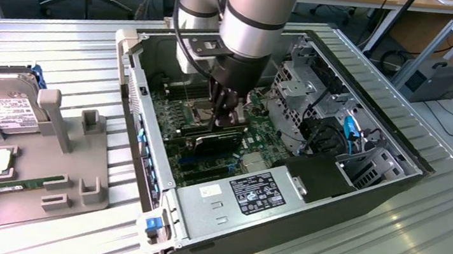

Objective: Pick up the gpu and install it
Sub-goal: 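Press down on the gpu until it lock into place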

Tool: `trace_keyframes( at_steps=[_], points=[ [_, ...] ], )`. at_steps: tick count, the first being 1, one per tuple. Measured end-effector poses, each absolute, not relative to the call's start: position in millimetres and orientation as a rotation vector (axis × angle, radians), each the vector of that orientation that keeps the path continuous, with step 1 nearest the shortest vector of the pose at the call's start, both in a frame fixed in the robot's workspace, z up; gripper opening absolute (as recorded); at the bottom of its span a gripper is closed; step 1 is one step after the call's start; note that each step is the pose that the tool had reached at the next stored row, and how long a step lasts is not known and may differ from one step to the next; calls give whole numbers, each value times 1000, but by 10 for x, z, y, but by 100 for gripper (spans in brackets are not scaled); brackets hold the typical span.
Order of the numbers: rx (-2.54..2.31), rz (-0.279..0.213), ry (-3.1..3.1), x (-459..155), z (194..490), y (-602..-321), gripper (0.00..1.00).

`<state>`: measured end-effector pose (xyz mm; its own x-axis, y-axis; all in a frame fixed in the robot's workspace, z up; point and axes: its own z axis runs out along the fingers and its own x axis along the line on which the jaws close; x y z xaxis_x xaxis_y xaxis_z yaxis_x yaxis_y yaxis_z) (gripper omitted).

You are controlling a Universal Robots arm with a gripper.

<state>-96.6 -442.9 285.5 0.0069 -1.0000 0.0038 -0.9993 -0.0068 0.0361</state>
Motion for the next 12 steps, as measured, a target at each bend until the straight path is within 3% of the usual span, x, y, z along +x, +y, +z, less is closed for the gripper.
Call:
trace_keyframes(
  at_steps=[12],
  points=[
    [2209,-35,-2194,-1168,2827,-4434,11]
  ],
)
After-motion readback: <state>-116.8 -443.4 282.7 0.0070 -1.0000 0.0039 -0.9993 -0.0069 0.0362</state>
